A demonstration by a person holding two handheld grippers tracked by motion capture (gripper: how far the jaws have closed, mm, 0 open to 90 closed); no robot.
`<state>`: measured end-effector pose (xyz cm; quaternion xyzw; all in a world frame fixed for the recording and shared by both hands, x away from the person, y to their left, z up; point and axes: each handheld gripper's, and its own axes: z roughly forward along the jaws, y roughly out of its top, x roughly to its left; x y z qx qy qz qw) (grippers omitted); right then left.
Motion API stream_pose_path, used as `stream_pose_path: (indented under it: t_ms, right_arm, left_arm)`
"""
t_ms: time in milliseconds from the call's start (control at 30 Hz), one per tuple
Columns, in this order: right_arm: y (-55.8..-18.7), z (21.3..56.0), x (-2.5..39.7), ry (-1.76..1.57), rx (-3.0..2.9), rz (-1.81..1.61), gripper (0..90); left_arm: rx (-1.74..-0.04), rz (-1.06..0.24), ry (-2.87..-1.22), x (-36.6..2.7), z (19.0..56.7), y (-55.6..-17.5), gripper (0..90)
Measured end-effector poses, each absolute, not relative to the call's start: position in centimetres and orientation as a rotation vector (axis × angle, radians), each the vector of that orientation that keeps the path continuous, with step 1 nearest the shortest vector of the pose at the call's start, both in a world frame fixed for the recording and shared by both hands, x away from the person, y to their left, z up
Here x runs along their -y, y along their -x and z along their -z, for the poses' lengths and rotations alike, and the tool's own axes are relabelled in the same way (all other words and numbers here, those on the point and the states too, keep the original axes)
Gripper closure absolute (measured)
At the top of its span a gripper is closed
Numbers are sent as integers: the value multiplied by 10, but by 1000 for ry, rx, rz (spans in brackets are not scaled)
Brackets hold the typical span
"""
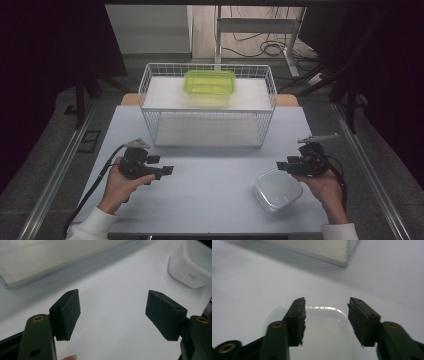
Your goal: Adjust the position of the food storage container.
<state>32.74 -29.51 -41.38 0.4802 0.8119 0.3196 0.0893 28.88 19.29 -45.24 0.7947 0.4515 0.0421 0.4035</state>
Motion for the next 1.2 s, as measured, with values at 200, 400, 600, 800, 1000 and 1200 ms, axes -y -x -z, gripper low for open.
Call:
stream_pose_path:
  t_ms: [200, 400, 600, 800, 1000, 1200]
  right_arm:
    - [-325, 418, 314, -1478, -2382, -866, 687]
    - [-322, 425, 330, -1521, -2384, -792, 845]
    - [-313, 433, 340, -1569, -2382, -709, 891]
    - [-303, 445, 348, -1605, -2391, -656, 891]
    - [-295, 454, 343, -1607, -2426, -626, 893]
    - [-289, 453, 331, -1569, -2454, -609, 893]
  left_arm:
    - [-1153, -96, -2035, -193, 462, -289, 275]
    - [-1149, -86, -2047, -193, 465, -288, 269]
    - [-1148, -85, -2062, -191, 467, -286, 265]
    - [-1150, -78, -2087, -190, 472, -286, 266]
    - [-1150, -71, -2093, -188, 473, -285, 265]
    - [-1152, -58, -2100, -187, 475, -286, 265]
